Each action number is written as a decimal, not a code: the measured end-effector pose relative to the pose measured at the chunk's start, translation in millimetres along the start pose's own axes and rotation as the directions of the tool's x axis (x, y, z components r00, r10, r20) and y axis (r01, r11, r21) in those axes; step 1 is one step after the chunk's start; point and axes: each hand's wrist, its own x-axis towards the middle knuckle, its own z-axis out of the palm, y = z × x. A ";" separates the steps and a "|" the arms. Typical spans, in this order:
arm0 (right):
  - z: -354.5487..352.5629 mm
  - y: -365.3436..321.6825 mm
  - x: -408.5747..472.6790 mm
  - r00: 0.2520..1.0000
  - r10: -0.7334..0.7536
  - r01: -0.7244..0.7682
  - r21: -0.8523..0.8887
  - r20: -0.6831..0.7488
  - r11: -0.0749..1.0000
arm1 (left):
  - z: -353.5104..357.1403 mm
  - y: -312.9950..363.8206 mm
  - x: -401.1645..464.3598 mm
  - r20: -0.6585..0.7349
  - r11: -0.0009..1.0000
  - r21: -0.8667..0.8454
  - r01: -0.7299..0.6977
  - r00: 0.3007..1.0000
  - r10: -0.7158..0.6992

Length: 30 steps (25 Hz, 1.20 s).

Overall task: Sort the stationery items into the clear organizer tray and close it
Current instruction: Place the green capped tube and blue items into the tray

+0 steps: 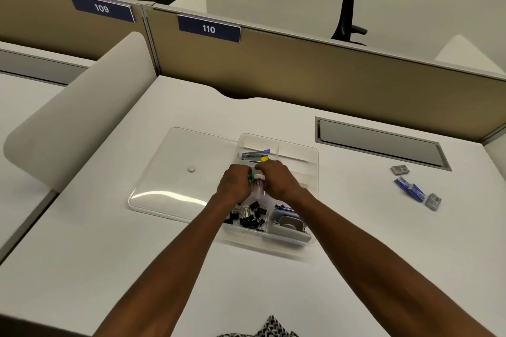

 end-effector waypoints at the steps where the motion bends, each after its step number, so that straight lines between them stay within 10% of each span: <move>1: -1.6 4.2 -3.7 0.999 0.017 -0.014 0.049 -0.049 0.999 | -0.5 0.3 0.2 -0.020 1.000 -0.019 -0.010 1.000 0.009; 18: -5.6 129.4 -119.4 0.748 0.416 -0.225 0.393 -0.517 0.892 | 60.0 104.2 3.0 -0.033 0.911 -0.127 -0.392 0.920 0.391; 30: -37.9 269.2 -178.6 0.564 0.788 -0.727 0.305 -0.248 0.616 | 125.8 198.0 4.8 0.137 0.856 -0.088 -0.510 0.845 0.518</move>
